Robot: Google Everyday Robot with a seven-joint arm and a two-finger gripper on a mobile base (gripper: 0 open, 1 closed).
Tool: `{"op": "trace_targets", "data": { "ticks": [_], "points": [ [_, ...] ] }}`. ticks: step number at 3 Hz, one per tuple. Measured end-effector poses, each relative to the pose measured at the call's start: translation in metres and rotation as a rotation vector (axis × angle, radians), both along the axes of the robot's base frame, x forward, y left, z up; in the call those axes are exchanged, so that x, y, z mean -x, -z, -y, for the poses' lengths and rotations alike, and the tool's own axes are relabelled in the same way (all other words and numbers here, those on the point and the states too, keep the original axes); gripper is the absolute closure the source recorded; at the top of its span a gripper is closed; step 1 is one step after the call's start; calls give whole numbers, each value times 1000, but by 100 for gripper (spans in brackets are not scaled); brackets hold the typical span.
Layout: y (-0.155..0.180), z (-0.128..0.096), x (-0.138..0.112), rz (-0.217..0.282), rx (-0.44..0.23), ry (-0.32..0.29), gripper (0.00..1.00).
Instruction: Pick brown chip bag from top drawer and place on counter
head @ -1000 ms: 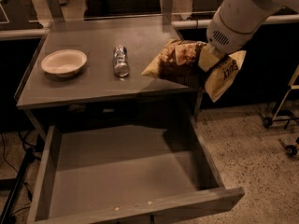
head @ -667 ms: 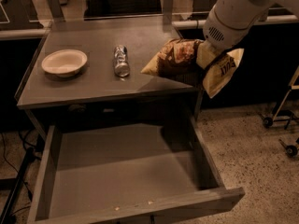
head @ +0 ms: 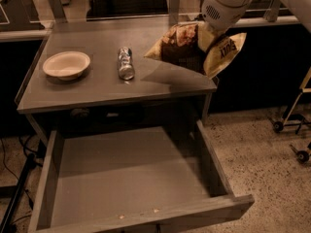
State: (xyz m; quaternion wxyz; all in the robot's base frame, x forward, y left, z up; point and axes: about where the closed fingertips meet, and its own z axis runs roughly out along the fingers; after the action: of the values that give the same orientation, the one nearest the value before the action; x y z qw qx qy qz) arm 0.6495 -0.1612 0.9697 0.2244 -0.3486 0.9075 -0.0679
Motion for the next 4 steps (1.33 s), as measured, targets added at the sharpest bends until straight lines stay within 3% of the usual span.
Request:
{"op": "trace_targets", "data": {
  "ticks": [1,4],
  "points": [
    [3,0,-1,-16,-5,-2,100],
    [8,-25,-38,-83,-46,-25,100]
  ]
}}
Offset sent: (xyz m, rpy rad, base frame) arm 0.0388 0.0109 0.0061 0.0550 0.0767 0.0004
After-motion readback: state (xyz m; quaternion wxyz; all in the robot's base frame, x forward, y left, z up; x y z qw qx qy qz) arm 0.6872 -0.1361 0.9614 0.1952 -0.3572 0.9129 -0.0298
